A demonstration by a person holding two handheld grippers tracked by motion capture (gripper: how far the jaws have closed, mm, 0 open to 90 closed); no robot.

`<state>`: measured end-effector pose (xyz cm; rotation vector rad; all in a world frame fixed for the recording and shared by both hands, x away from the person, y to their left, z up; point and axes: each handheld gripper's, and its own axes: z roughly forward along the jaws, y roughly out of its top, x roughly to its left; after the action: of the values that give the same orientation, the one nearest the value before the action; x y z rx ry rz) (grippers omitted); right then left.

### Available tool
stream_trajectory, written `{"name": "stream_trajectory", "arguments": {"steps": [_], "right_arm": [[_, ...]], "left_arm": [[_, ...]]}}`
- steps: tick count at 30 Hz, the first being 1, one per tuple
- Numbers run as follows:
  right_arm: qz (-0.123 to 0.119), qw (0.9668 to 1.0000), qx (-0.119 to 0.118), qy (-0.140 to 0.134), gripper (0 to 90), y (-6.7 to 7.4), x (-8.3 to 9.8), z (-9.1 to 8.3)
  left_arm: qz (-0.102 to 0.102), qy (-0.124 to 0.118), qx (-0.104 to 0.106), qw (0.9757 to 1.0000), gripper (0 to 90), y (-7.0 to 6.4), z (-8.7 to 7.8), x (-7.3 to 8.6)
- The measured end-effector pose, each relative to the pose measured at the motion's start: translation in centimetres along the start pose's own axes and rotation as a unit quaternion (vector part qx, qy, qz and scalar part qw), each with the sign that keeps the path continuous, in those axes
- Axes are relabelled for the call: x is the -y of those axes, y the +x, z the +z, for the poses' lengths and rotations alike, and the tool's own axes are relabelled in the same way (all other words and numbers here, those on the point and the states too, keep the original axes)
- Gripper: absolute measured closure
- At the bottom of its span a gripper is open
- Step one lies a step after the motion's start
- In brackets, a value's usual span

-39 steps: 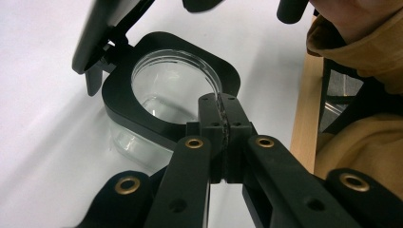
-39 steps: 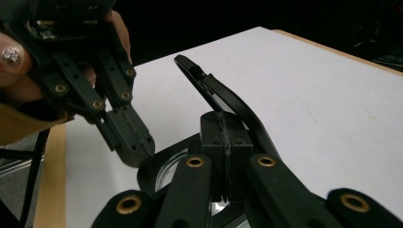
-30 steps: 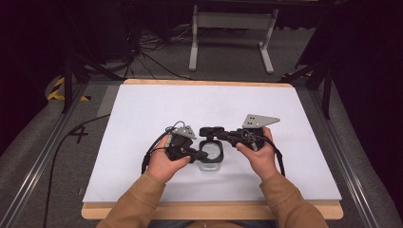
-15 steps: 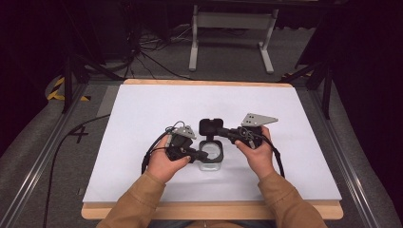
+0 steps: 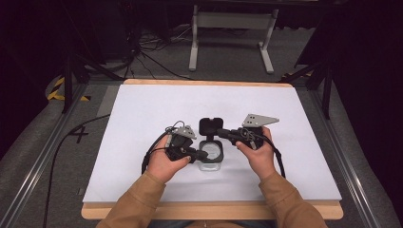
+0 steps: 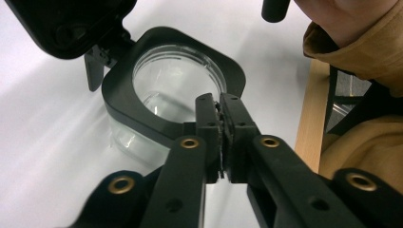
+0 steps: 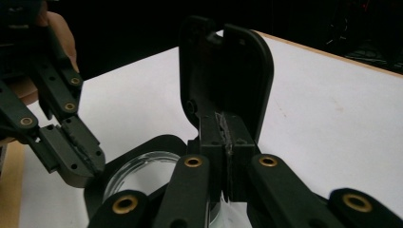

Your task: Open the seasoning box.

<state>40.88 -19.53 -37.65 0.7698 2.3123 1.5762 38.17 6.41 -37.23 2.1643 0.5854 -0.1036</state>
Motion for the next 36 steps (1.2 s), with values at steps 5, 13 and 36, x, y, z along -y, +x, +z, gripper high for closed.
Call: {"name": "stream_trajectory", "arguments": {"steps": [5,13,36], "right_arm": [[-0.007,1.0,0.001,-0.002,85.0,0.3,-0.6,-1.1],[-0.013,0.9998,0.013,0.009,75.4,0.5,-1.3,-3.2],[0.064,0.9868,0.141,0.047,59.0,-5.4,0.5,-10.5]], "left_arm": [[0.008,-0.012,-0.017,0.9997,82.6,-0.3,-1.3,-0.4],[0.002,-0.021,-0.051,0.9985,74.5,-0.2,-4.4,-0.6],[-0.063,-0.024,-0.14,0.9878,55.1,5.2,-9.2,2.5]]}}
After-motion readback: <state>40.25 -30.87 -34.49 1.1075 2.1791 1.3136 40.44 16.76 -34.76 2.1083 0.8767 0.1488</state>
